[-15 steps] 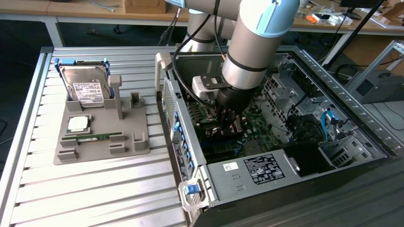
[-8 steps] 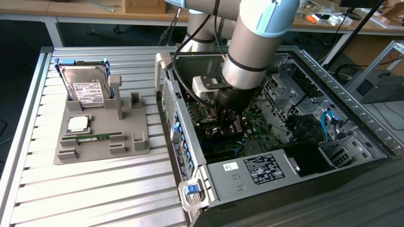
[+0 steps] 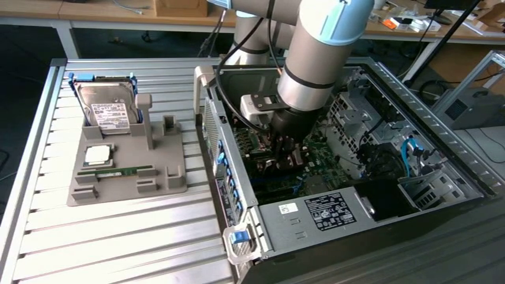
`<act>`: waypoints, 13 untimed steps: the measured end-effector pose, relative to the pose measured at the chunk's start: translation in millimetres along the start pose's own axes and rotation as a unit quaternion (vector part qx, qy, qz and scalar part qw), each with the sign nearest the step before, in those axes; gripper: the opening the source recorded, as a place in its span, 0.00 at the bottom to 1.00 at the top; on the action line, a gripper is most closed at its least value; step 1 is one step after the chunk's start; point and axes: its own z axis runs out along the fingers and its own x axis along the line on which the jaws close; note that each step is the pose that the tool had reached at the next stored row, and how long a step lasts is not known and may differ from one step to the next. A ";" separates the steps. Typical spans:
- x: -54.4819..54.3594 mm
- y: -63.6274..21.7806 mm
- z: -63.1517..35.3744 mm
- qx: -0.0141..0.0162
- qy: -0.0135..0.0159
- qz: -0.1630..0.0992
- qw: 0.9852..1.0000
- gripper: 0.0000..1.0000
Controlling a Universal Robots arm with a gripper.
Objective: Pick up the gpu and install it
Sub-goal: 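Insert the gpu into the slot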
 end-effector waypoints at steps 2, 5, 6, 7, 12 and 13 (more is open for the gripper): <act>-0.4 0.0 -1.4 0.000 0.002 0.000 1.000 0.27; -0.5 0.0 -2.4 0.000 0.003 0.000 1.000 0.27; -0.5 0.0 -2.4 0.000 0.004 0.000 1.000 0.27; -0.6 -0.1 -2.4 0.000 0.005 0.000 1.000 0.27; -1.2 -0.6 -2.5 -0.001 0.009 0.000 1.000 0.27; -1.4 -0.7 -2.4 -0.001 0.009 0.000 1.000 0.27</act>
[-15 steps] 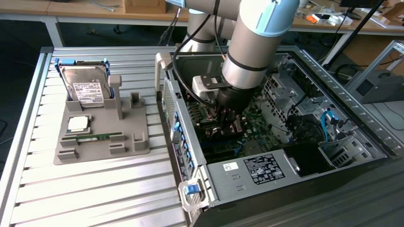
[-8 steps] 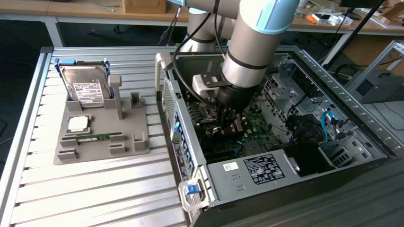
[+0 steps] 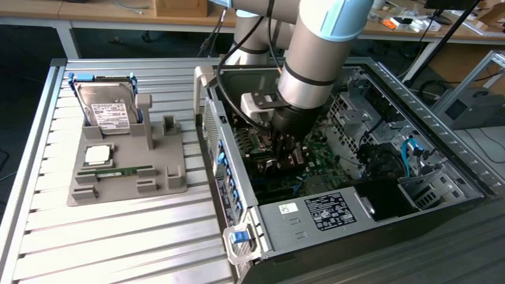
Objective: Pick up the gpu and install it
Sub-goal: 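Insert the gpu into the slot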
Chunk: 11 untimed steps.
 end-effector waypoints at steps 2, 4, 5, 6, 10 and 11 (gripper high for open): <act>-0.5 -0.2 0.0 0.000 0.000 0.000 1.000 0.27; -0.7 -0.2 0.1 0.000 0.000 0.000 1.000 0.27; -1.1 -0.1 0.1 0.000 0.000 0.000 1.000 0.27; -1.5 -0.1 0.2 0.000 0.000 0.000 1.000 0.27; -1.8 -0.1 0.8 0.000 0.000 0.000 1.000 0.27; -1.8 -0.1 1.0 0.000 0.000 0.000 1.000 0.27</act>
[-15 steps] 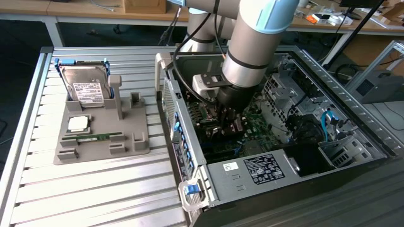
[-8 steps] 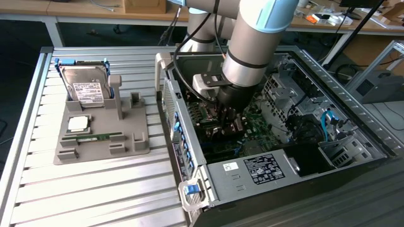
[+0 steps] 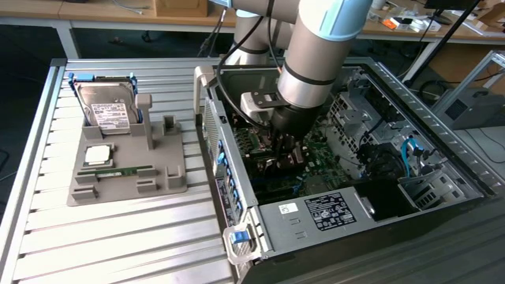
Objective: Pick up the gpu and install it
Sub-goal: 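Insert the gpu into the slot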
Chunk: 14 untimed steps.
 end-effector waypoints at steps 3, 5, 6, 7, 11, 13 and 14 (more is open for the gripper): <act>0.0 0.0 0.8 0.000 0.000 0.000 1.000 0.27; 0.0 0.0 1.2 0.000 0.000 0.000 1.000 0.27; 0.0 0.0 1.2 0.000 0.000 0.000 1.000 0.27; 0.0 0.0 1.3 0.000 0.000 0.000 1.000 0.27; -0.1 0.0 1.3 0.000 0.000 0.000 1.000 0.27; -0.1 0.1 0.8 0.000 0.000 0.000 1.000 0.27; -0.1 0.1 0.5 0.000 0.000 0.000 1.000 0.27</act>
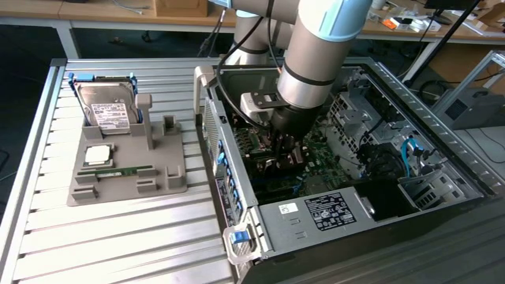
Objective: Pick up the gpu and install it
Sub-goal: 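Insert the gpu into the slot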
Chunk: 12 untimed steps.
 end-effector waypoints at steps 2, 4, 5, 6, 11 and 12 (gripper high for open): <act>0.0 0.0 -0.5 0.000 0.000 0.000 1.000 0.27; 0.1 0.0 -0.8 0.000 0.000 -0.003 1.000 0.27; 0.0 0.0 -0.9 0.000 0.000 -0.004 1.000 0.27; 0.1 0.0 -1.6 0.000 0.000 -0.005 1.000 0.27; 0.1 0.0 -1.7 0.000 0.000 -0.007 1.000 0.27; 0.1 0.0 -1.7 0.000 0.000 -0.008 1.000 0.27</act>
